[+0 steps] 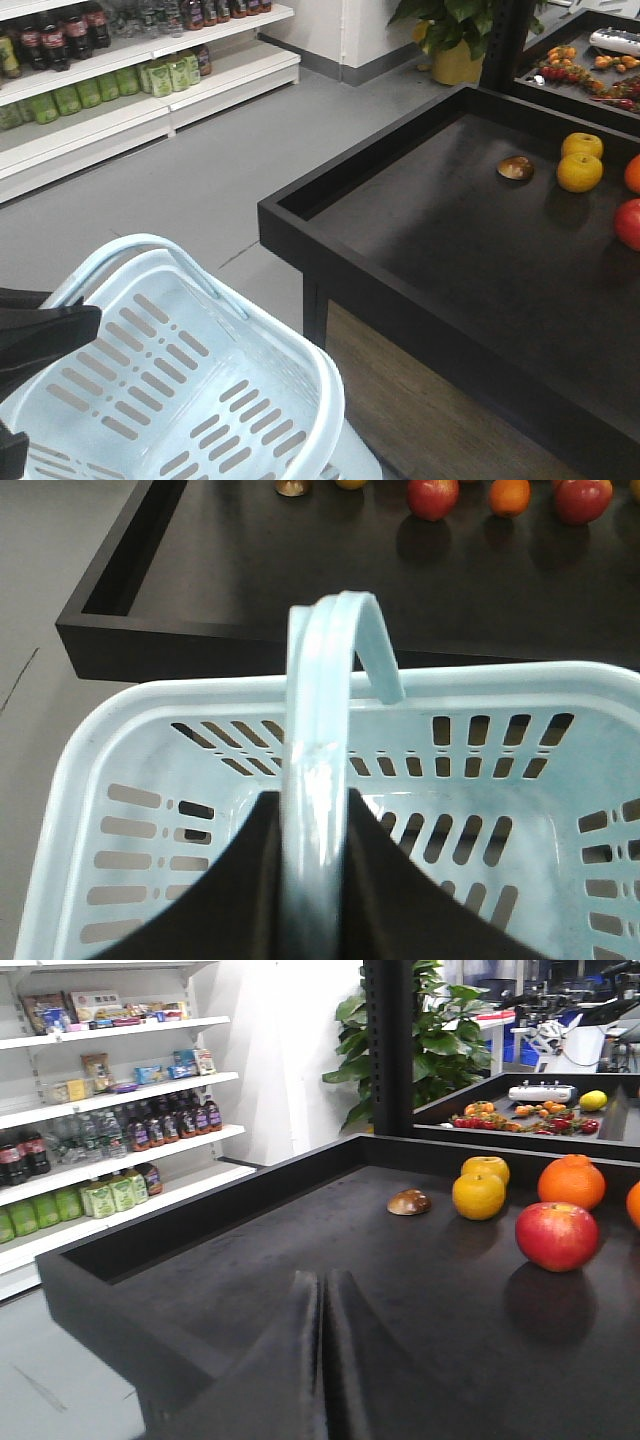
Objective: Pick three apples into basket with both arms
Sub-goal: 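Turn and drive the base up to the black table of apples and oranges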
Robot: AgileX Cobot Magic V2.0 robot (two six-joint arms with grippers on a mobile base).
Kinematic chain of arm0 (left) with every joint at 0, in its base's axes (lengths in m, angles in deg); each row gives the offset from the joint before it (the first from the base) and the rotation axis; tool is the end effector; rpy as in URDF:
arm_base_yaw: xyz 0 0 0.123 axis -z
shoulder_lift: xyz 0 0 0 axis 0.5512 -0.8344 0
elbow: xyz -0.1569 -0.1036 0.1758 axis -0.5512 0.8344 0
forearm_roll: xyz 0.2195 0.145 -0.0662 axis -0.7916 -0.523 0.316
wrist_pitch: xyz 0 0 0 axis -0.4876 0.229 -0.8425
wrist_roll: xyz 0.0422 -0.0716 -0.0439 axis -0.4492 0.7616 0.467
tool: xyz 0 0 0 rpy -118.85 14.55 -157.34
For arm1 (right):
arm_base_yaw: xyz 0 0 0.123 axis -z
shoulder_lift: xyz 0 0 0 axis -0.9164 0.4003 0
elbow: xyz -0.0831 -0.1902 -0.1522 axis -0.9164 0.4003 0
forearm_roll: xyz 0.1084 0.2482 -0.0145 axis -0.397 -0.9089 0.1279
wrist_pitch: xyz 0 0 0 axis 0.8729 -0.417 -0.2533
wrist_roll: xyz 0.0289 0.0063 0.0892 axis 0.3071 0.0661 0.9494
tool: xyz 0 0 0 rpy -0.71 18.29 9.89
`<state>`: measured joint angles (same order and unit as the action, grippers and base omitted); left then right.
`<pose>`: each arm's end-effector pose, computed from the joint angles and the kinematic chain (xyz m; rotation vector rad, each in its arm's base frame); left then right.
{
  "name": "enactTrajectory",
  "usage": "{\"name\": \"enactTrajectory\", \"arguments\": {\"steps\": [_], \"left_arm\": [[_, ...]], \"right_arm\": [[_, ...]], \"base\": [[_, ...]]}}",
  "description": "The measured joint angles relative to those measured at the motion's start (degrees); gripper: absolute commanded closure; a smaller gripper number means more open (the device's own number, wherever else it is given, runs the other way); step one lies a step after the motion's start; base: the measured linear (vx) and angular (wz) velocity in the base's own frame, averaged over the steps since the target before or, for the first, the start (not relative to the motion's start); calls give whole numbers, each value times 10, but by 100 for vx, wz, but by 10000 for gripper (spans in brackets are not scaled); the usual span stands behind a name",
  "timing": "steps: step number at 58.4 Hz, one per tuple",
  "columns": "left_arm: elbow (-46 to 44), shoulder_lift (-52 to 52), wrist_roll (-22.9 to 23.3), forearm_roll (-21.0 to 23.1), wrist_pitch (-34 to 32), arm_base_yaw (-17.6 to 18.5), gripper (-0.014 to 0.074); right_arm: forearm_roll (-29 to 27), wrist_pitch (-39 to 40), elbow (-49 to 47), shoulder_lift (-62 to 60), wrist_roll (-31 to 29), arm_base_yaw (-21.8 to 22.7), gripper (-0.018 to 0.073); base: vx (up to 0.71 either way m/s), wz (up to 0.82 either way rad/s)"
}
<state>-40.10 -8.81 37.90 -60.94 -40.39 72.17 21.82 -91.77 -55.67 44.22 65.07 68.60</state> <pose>0.1401 -0.1147 0.3576 0.6344 2.0470 -0.4737 0.1073 -0.0052 0.1963 0.0695 1.5884 -0.0091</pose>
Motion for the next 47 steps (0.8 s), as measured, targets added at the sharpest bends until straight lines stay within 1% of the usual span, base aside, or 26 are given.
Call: {"name": "enactTrajectory", "arguments": {"steps": [22,47], "left_arm": [[0,0,0,0,0,0,602],[0,0,0,0,0,0,602]], "right_arm": [[0,0,0,0,0,0,564],[0,0,0,0,0,0,564]], "base": [[13,-29],[12,-44]]}}
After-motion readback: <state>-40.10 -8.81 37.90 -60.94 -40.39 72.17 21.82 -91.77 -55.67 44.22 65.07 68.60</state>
